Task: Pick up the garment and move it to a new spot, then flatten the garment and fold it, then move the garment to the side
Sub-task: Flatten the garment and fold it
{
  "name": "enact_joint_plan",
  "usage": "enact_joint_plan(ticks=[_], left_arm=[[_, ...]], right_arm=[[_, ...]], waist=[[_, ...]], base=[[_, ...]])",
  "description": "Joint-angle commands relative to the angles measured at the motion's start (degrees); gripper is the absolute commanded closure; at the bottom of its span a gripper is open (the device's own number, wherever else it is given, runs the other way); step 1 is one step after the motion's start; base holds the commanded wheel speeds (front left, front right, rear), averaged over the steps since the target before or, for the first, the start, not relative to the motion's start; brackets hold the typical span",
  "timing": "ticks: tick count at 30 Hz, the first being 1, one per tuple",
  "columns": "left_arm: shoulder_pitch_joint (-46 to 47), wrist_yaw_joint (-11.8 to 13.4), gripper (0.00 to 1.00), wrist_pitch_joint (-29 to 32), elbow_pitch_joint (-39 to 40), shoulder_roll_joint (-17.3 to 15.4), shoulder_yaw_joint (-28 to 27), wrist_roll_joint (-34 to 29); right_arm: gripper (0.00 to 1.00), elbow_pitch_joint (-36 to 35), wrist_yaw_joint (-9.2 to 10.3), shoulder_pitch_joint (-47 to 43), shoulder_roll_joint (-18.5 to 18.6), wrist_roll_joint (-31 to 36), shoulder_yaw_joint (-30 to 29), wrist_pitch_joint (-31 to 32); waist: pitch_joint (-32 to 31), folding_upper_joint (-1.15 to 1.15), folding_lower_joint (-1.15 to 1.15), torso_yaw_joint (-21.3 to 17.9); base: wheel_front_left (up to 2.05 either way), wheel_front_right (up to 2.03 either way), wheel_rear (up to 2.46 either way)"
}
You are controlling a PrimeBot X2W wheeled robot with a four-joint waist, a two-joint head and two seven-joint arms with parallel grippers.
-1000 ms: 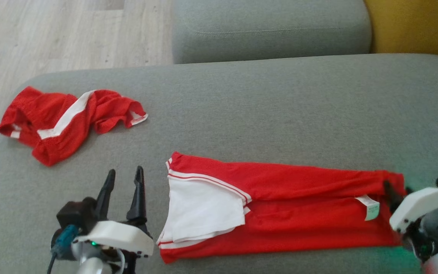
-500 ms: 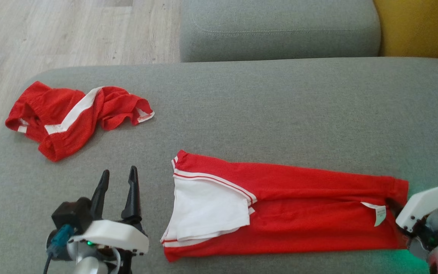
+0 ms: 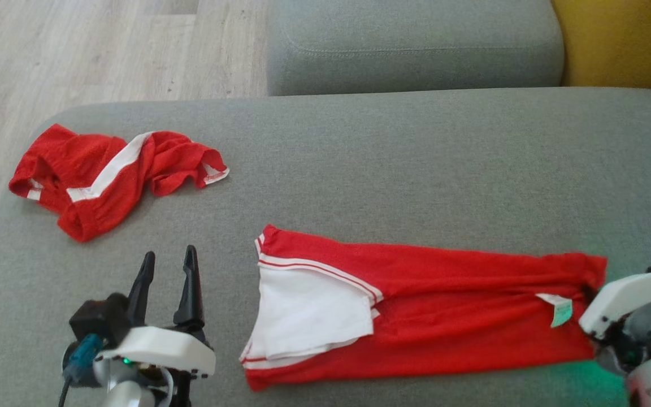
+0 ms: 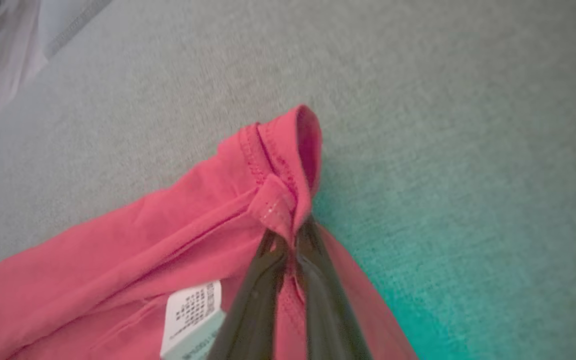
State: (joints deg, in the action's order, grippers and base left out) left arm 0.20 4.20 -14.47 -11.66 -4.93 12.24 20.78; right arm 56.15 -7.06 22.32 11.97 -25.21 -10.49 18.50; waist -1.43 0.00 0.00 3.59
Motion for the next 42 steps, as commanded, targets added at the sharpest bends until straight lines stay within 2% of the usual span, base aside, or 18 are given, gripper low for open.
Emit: enact_joint_plan(ticks=[1,6,10,13,17,23,27,31,42], left_arm=[[1.9,-0.25,0.0,-0.52,1.49,0.22,-2.16,-0.44],[1.45,-0.55,0.0,-0.52,1.46,0.55,-2.81,-0.69],[1.22,-0.73,0.0,-0.52,1.39,0.8,-3.37,-0.76],[1.02,-0.92,0.0,-0.52,1.3,1.01,-3.74,-0.71],[0.73,-1.17,0.0,-0.52,0.9,1.26,-4.1,-0.65],[0.76,-1.75,0.0,-0.52,0.27,1.45,-4.33,-0.98],[1.15,-2.06,0.0,-0.52,-0.14,1.51,-4.23,-1.15],[1.71,-2.38,0.0,-0.52,-0.92,1.59,-4.06,-1.33],[2.61,-2.83,0.0,-0.52,-2.86,1.79,-3.46,-1.46]], right_arm=[[1.0,-2.43,-0.43,1.57,2.87,-0.03,0.72,-1.28],[1.0,-4.43,-0.43,2.33,7.32,1.96,-1.08,-2.5],[1.0,-8.53,-0.43,2.79,7.09,2.02,-0.4,-1.67],[1.0,-13.69,-0.43,1.87,5.3,2.25,0.74,-0.31],[1.0,-24.74,-0.43,-1.41,-0.43,0.6,3.2,3.25],[1.0,-42.43,-0.43,-8.59,-6.98,-6.88,8.46,10.83],[1.0,-46.78,-0.43,-10.52,-8.35,-10.36,11.0,11.54],[1.0,-46.16,-0.43,-10.48,-8.99,-14.21,13.97,9.61],[1.0,-34.47,-0.43,-6.5,-9.08,-24.29,25.37,-0.66]], waist=[[-0.14,0.0,0.0,-0.11],[-0.65,0.0,0.0,-0.64],[-1.1,0.0,0.0,-1.0],[-1.6,0.0,0.0,-0.94],[-2.42,0.0,0.0,-0.23],[-2.71,0.0,0.0,1.95],[-2.42,0.0,0.0,3.36],[-1.94,0.0,0.0,5.44],[-1.13,0.0,0.0,11.23]], base=[[0.0,0.0,0.0],[0.0,0.0,0.0],[0.0,0.0,0.0],[0.0,0.0,0.0],[0.0,0.0,0.0],[0.0,0.0,0.0],[0.0,0.0,0.0],[0.0,0.0,0.0],[0.0,0.0,0.0]])
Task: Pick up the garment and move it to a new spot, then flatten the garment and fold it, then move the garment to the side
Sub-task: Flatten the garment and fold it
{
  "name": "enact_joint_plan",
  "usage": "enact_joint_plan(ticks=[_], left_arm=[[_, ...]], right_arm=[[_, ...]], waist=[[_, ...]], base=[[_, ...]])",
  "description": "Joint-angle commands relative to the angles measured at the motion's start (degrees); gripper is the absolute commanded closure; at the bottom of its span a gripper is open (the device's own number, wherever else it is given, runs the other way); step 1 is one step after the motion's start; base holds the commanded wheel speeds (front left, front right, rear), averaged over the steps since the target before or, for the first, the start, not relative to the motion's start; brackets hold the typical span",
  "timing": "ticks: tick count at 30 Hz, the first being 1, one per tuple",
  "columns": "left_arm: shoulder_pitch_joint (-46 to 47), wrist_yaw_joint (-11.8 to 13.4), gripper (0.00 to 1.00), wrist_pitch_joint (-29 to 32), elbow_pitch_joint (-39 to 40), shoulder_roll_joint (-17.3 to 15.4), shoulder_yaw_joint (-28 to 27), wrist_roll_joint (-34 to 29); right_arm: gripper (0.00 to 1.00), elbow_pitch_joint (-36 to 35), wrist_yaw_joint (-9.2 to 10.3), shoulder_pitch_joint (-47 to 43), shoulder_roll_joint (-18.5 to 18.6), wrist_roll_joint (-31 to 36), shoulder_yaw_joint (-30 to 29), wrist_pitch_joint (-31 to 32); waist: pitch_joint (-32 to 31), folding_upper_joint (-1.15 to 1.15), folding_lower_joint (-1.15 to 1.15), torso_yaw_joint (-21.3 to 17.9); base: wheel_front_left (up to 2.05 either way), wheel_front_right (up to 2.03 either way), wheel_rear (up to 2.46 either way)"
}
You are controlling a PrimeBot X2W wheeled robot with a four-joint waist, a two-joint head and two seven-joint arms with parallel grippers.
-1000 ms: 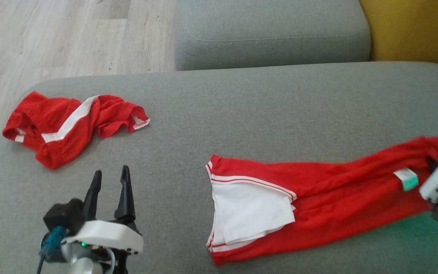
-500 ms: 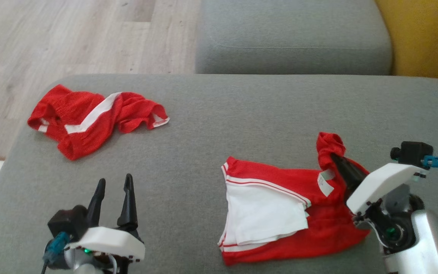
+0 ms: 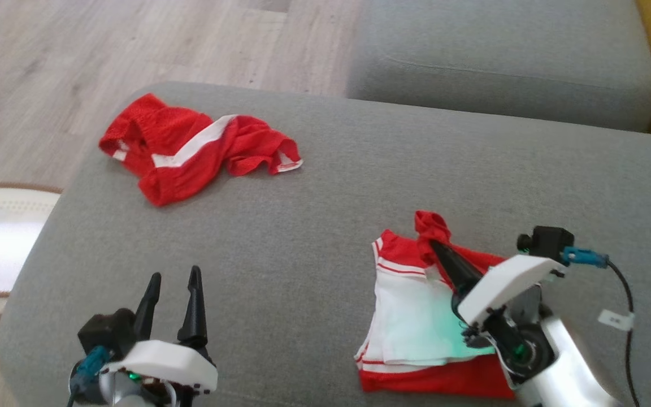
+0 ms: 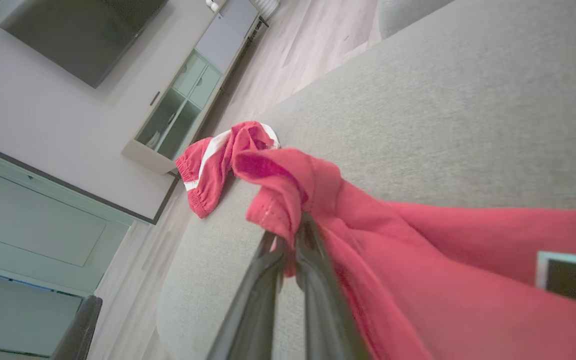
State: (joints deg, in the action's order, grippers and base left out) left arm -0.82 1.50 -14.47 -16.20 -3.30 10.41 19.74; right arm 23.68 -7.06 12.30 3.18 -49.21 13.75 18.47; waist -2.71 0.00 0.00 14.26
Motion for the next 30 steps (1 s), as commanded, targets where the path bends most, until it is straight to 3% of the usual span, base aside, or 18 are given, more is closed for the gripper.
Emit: enact_joint_plan(ticks=[1,8,9,11,12,15,21,25,26,30], left_arm=[[3.69,-0.19,0.0,-0.52,1.56,0.17,-1.6,-0.43],[4.01,-0.36,0.0,-0.52,0.84,0.24,-1.4,-0.56],[4.03,-0.36,0.0,-0.52,0.78,0.25,-1.39,-0.55],[4.07,-0.31,0.0,-0.52,0.68,0.26,-1.42,-0.53],[4.06,-0.29,0.0,-0.52,0.66,0.27,-1.45,-0.51],[3.98,-0.23,0.0,-0.52,0.43,0.29,-1.76,-0.39],[3.63,0.0,0.0,-0.52,0.74,0.32,-2.32,-0.31],[3.23,0.15,0.0,-0.52,1.54,0.35,-3.01,-0.15],[3.23,0.15,0.0,-0.52,1.54,0.35,-3.01,-0.15],[2.69,0.32,0.0,-0.52,2.6,0.37,-3.74,-0.11]], right_arm=[[1.0,-0.92,-0.43,4.14,-0.29,-0.91,1.9,-1.52],[1.0,8.12,-0.43,7.89,-0.3,-4.95,7.19,-4.71],[0.96,9.67,-0.43,8.32,-0.3,-5.23,7.9,-4.78],[0.29,12.36,-0.43,9.03,-0.3,-6.13,9.28,-5.07],[0.0,13.31,-0.43,9.35,-0.3,-6.71,10.07,-5.21],[0.0,13.92,-0.43,10.51,-0.3,-10.0,12.26,-7.57],[0.0,7.0,-0.43,11.44,0.5,-13.99,11.73,-11.07],[0.0,0.61,-0.43,10.95,6.47,-11.65,8.99,-14.29],[0.0,0.61,-0.43,10.95,6.47,-11.65,8.99,-14.29],[0.0,-2.05,-0.43,8.87,14.27,-4.38,5.37,-17.39]], waist=[[0.21,0.0,0.0,0.92],[0.58,0.0,0.0,2.39],[0.63,0.0,0.0,2.47],[0.68,0.0,0.0,2.55],[0.68,0.0,0.0,2.52],[0.58,0.0,0.0,1.96],[0.09,0.0,0.0,-0.12],[-0.46,0.0,0.0,-1.61],[-0.46,0.0,0.0,-1.61],[-0.93,0.0,0.0,-2.96]], base=[[0.0,0.0,0.0],[0.0,0.0,0.0],[0.0,0.0,0.0],[0.0,0.0,0.0],[0.0,0.0,0.0],[0.0,0.0,0.0],[0.0,0.0,0.0],[0.0,0.0,0.0],[0.0,0.0,0.0],[0.0,0.0,0.0]])
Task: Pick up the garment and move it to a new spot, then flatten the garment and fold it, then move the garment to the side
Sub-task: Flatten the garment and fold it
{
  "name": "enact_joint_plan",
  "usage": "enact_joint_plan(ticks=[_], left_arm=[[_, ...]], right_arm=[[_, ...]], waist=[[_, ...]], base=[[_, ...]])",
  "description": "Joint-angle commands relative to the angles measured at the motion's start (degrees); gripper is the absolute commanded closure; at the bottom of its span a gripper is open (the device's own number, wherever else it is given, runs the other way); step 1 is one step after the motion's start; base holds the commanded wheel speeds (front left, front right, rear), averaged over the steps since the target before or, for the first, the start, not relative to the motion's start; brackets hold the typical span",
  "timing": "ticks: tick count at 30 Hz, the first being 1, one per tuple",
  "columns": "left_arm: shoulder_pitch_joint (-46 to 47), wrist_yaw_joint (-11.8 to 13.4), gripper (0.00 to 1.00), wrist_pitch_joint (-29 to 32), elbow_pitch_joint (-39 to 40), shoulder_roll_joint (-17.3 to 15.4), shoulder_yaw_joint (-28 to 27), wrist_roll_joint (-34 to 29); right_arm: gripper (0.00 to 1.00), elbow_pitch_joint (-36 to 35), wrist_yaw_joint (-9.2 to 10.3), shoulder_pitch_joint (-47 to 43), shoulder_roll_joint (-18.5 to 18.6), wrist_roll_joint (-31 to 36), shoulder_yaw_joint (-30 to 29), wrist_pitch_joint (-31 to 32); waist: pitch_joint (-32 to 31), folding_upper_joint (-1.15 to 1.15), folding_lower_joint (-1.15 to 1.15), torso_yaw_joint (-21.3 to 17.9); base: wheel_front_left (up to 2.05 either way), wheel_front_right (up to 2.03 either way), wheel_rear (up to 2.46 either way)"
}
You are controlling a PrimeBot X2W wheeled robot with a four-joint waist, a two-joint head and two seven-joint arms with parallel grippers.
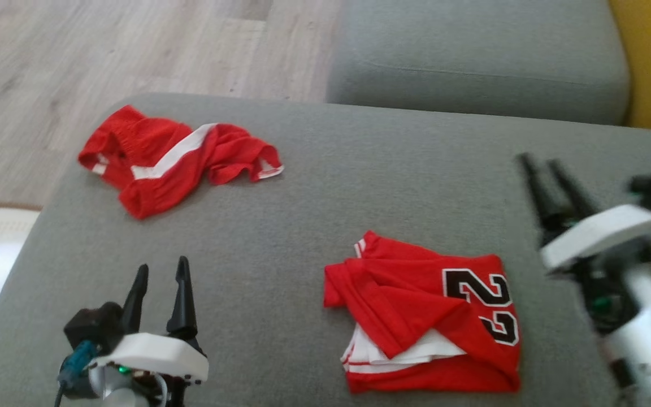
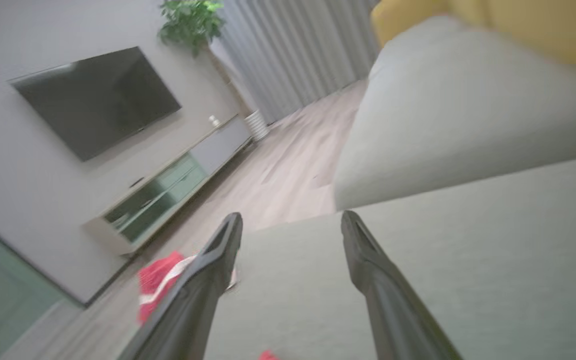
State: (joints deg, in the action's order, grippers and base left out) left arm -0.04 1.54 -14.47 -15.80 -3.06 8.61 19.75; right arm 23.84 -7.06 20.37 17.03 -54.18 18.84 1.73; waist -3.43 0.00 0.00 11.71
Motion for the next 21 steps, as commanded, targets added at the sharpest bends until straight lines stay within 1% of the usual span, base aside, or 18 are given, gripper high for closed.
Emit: enact_joint_plan(ticks=[1,3,5,6,7,8,9,10,12,16,21], left_arm=[[1.78,0.3,0.0,-0.52,2.42,0.13,-2.14,-0.09],[1.54,0.3,0.0,-0.52,2.78,0.14,-2.41,-0.05],[1.41,0.21,0.0,-0.52,2.89,0.15,-2.42,-0.01],[1.4,0.17,0.0,-0.52,2.89,0.15,-2.4,0.01],[1.41,0.18,0.0,-0.52,2.9,0.16,-2.37,0.02],[1.46,0.19,0.0,-0.52,2.9,0.16,-2.29,0.06],[1.52,0.2,0.0,-0.52,2.9,0.16,-2.17,0.13],[1.58,0.2,0.0,-0.52,2.9,0.17,-2.05,0.19],[1.76,0.15,0.0,-0.52,2.79,0.17,-1.69,0.27],[1.99,0.19,0.0,-0.52,2.52,0.17,-1.53,0.27],[2.04,0.19,0.0,-0.52,2.13,0.17,-1.5,0.26]], right_arm=[[0.0,-2.36,-0.43,0.01,1.57,1.86,-0.92,-0.97],[0.0,-2.38,-0.43,-1.44,3.71,5.51,-2.42,-1.12],[0.0,-2.32,-0.43,-2.85,4.04,7.96,-3.39,-0.58],[0.07,-2.29,-0.43,-3.45,3.79,8.91,-3.58,-0.1],[0.23,-2.21,-0.43,-3.9,3.49,10.0,-3.58,0.44],[0.53,-2.0,-0.43,-4.26,3.1,11.03,-3.41,1.21],[0.88,-1.68,-0.43,-4.5,2.68,12.13,-3.08,2.16],[1.0,-1.16,-0.43,-4.71,2.31,13.37,-2.52,3.37],[1.0,0.22,-0.43,-5.15,1.13,15.04,-0.92,7.15],[1.0,0.88,-0.43,-5.98,-1.83,15.17,1.98,13.7],[1.0,2.88,-0.43,-7.16,-3.82,14.85,4.62,20.36]], waist=[[-0.28,0.0,0.0,-0.73],[-0.3,0.0,0.0,-1.33],[-0.25,0.0,0.0,-1.79],[-0.21,0.0,0.0,-1.95],[-0.18,0.0,0.0,-2.08],[-0.14,0.0,0.0,-2.19],[-0.11,0.0,0.0,-2.25],[-0.07,0.0,0.0,-2.27],[-0.01,0.0,0.0,-2.04],[0.11,0.0,0.0,-0.92],[0.35,0.0,0.0,0.79]], base=[[0.0,0.0,0.0],[0.0,0.0,0.0],[0.0,0.0,0.0],[0.0,0.0,0.0],[0.0,0.0,0.0],[0.0,0.0,0.0],[0.0,0.0,0.0],[0.0,0.0,0.0],[0.0,0.0,0.0],[0.0,0.0,0.0],[0.0,0.0,0.0]])
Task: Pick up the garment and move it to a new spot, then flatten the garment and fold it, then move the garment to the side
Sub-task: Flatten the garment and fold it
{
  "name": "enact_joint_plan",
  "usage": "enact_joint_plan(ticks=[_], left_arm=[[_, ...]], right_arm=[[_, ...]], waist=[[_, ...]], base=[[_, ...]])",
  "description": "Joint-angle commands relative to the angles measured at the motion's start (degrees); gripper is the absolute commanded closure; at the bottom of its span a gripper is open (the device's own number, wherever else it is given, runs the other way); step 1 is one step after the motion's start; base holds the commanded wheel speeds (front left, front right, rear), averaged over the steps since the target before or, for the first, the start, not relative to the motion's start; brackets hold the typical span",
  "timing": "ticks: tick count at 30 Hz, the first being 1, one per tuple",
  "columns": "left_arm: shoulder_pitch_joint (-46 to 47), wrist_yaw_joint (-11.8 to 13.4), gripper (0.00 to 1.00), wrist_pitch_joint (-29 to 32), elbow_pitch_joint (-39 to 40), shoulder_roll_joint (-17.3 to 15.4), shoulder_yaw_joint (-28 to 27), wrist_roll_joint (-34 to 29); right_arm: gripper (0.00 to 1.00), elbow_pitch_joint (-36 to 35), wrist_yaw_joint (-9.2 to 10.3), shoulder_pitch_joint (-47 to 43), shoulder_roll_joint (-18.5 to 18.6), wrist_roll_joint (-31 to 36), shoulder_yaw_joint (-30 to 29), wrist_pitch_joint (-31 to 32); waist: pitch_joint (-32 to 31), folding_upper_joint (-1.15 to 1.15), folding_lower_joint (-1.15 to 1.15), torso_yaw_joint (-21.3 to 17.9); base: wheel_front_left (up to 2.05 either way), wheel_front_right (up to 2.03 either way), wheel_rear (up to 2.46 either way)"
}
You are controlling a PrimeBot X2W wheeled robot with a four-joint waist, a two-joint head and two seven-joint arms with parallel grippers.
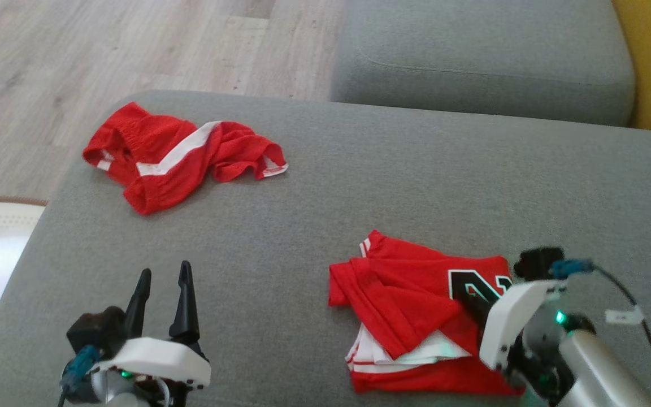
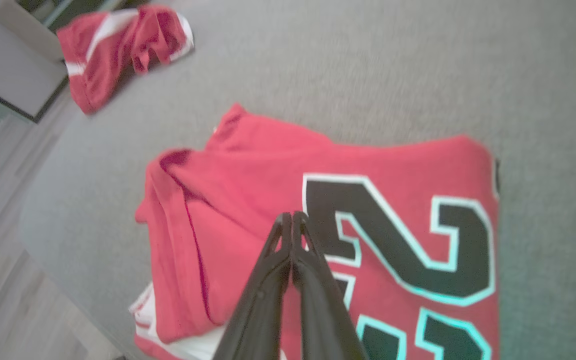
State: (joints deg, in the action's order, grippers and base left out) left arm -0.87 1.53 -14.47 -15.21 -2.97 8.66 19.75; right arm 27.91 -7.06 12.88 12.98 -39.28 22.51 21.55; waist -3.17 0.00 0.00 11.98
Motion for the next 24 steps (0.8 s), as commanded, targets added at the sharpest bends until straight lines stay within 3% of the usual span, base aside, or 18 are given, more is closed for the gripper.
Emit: enact_joint_plan(ticks=[1,11,20,24], left_arm=[[2.93,0.2,0.0,-0.52,1.52,0.09,-1.57,0.26],[2.98,0.25,0.0,-0.52,1.16,0.09,-1.91,0.38],[3.16,0.59,0.0,-0.52,1.03,0.09,-1.69,0.66],[3.24,0.77,0.0,-0.52,1.23,0.09,-1.89,0.69]], right_arm=[[1.0,-0.8,-0.43,0.08,-0.12,-0.12,1.59,1.76],[1.0,-1.57,-0.43,-2.75,-4.48,-5.09,8.35,7.13],[1.0,-3.59,-0.43,-1.9,-8.22,-10.75,15.2,6.29],[1.0,-7.13,-0.43,-0.85,-8.58,-15.35,16.16,2.78]], waist=[[0.15,0.0,0.0,0.91],[0.74,0.0,0.0,2.97],[0.88,0.0,0.0,2.74],[0.87,0.0,0.0,2.02]], base=[[0.0,0.0,0.0],[0.0,0.0,0.0],[0.0,0.0,0.0],[0.0,0.0,0.0]])
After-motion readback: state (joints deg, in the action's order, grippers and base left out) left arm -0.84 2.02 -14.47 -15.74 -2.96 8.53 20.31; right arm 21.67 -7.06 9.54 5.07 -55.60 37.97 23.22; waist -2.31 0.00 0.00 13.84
